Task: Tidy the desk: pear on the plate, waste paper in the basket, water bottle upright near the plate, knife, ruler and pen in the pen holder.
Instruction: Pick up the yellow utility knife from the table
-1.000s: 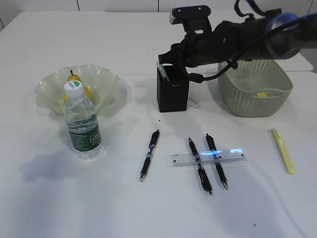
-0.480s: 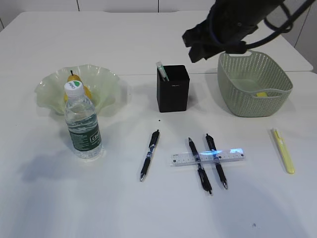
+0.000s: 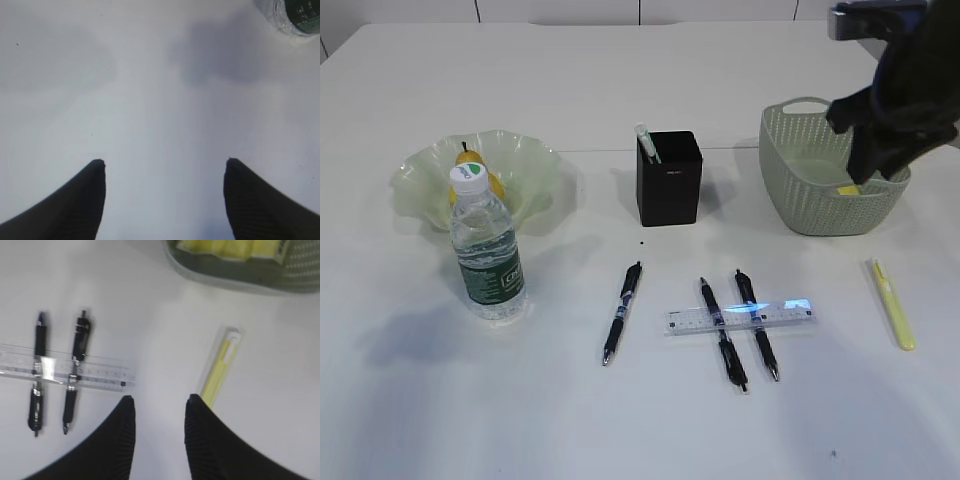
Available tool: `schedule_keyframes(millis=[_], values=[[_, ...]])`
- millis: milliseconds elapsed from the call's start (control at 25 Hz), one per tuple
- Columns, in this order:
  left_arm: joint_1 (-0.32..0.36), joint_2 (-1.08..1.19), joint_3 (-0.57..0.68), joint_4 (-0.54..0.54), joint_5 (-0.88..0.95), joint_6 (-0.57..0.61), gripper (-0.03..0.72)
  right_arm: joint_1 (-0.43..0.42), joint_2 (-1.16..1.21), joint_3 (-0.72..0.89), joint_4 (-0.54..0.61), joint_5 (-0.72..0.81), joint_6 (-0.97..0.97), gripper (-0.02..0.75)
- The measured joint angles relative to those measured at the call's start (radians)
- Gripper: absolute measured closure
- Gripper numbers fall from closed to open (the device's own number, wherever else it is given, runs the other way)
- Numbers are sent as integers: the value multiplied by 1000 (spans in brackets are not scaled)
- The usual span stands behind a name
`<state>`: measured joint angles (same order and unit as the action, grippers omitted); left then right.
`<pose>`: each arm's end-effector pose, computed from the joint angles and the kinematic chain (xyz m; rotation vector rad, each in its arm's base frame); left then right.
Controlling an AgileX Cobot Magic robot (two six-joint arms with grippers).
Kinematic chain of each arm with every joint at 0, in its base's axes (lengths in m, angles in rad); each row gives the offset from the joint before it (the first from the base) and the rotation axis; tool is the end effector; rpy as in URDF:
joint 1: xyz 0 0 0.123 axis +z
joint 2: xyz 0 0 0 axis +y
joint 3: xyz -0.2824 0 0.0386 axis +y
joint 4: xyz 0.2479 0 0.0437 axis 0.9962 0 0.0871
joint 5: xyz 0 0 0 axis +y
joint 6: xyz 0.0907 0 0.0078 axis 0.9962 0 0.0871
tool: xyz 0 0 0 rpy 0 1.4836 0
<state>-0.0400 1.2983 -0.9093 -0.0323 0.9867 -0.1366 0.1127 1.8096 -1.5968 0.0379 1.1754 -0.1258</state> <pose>0.2321 -0.0117 0.2644 -0.1582 2.8576 -0.0779 0.3772 0.0459 0.2909 -0.3275 2.8524 0.0505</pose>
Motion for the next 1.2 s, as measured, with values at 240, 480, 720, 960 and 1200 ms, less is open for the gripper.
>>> schedule_keyframes(millis=[240, 480, 720, 960, 1200], values=[[0, 0, 0, 0, 0, 0, 169, -64, 0, 133, -48, -43, 42, 484], [0, 0, 0, 0, 2, 0, 169, -99, 52, 167, -56, -88, 69, 484], [0, 0, 0, 0, 2, 0, 169, -116, 142, 167, -56, -110, 75, 484], [0, 0, 0, 0, 2, 0, 171, -167, 185, 168, -30, -142, 75, 484], [0, 0, 0, 0, 2, 0, 171, -177, 224, 168, -24, -172, 90, 445]])
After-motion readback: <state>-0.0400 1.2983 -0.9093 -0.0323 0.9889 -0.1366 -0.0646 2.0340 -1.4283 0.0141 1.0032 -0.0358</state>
